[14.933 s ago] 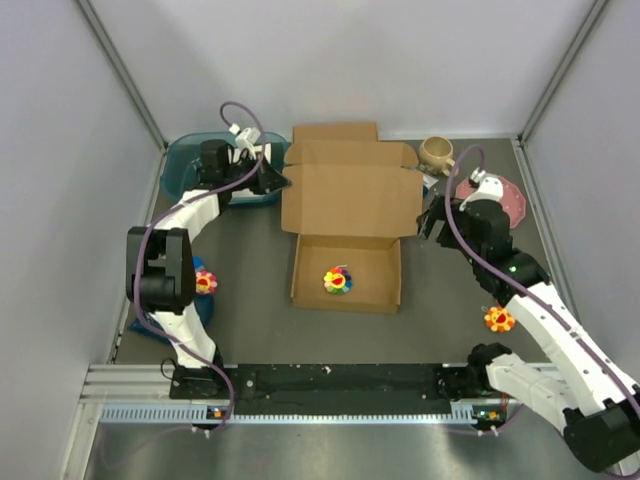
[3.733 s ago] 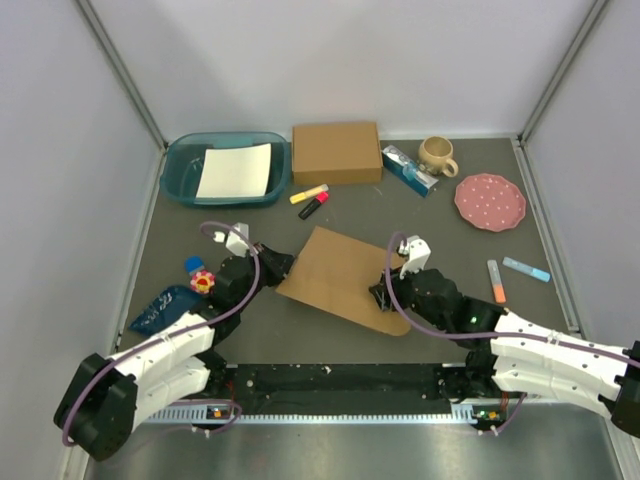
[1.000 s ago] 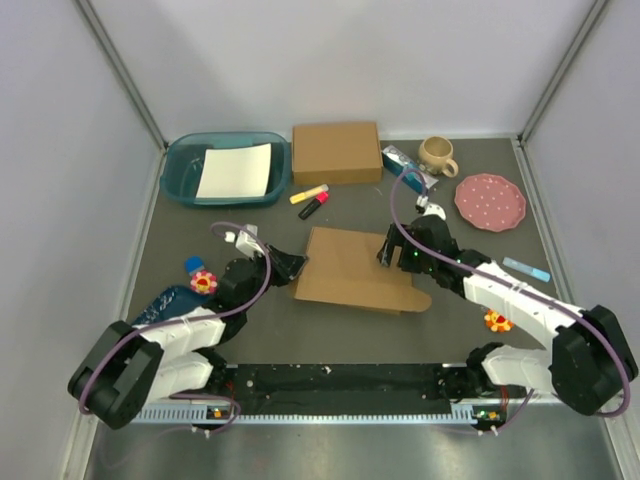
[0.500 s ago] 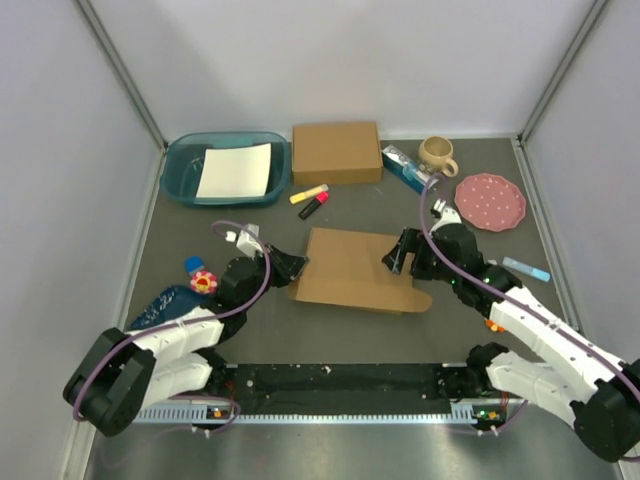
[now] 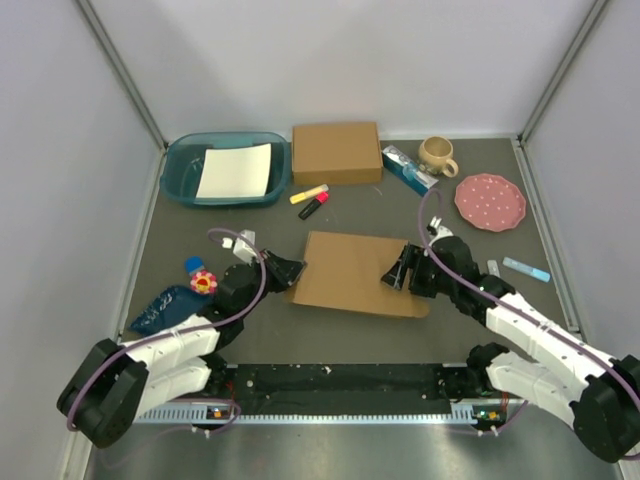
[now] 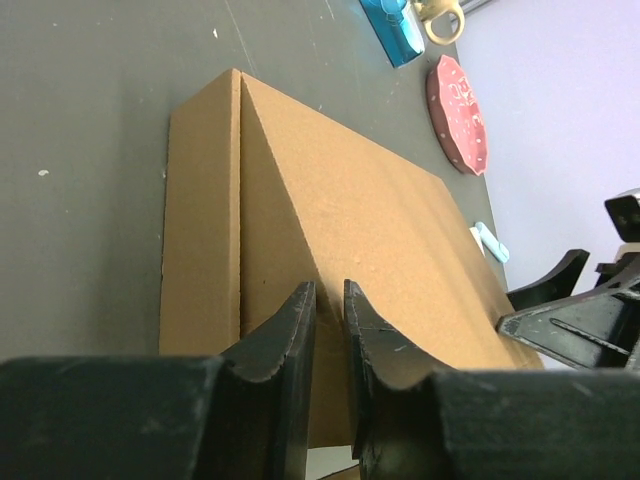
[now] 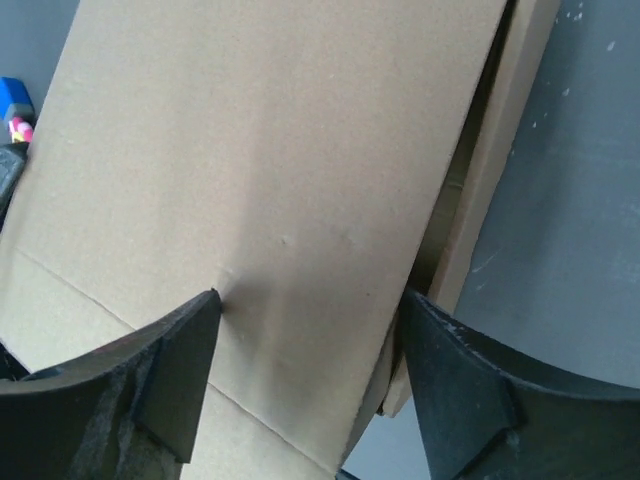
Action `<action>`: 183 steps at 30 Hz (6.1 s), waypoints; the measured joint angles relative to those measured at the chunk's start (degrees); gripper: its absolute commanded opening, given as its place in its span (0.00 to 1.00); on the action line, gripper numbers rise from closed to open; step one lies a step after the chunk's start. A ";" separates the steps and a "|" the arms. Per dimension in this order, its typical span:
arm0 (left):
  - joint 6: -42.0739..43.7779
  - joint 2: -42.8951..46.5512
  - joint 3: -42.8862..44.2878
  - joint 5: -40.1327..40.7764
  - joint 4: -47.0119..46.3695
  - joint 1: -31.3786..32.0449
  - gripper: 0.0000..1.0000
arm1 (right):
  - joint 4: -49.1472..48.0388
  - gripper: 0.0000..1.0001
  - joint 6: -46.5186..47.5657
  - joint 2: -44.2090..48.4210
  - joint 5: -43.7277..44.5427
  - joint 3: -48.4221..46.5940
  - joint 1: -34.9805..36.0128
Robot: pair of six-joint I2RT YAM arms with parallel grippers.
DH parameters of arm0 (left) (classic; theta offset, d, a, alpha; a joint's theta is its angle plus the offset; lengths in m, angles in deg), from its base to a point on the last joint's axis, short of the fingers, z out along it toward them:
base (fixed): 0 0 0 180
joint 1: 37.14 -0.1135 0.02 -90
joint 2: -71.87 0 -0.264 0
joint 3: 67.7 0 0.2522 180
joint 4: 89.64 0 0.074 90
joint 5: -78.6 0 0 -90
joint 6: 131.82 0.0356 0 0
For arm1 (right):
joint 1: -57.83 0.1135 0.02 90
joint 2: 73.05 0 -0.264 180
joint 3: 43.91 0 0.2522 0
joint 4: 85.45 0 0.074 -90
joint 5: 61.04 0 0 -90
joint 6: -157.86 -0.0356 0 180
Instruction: Fold the paper box
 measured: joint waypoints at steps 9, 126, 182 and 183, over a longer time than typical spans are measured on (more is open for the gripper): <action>-1.44 3.04 -2.38 1.46 -0.22 0.98 0.20 | -3.13 0.68 -1.55 0.87 -1.25 3.32 0.00; 5.75 16.39 9.25 -4.63 20.94 1.31 0.38 | 2.25 0.02 6.95 9.31 2.69 -0.76 0.09; 6.99 -4.24 2.10 3.89 12.02 6.45 0.57 | -14.80 0.72 1.51 -8.17 6.56 7.74 0.09; 7.06 -6.25 2.91 4.11 10.84 6.08 0.57 | -16.98 0.70 1.44 -10.25 6.34 7.23 0.07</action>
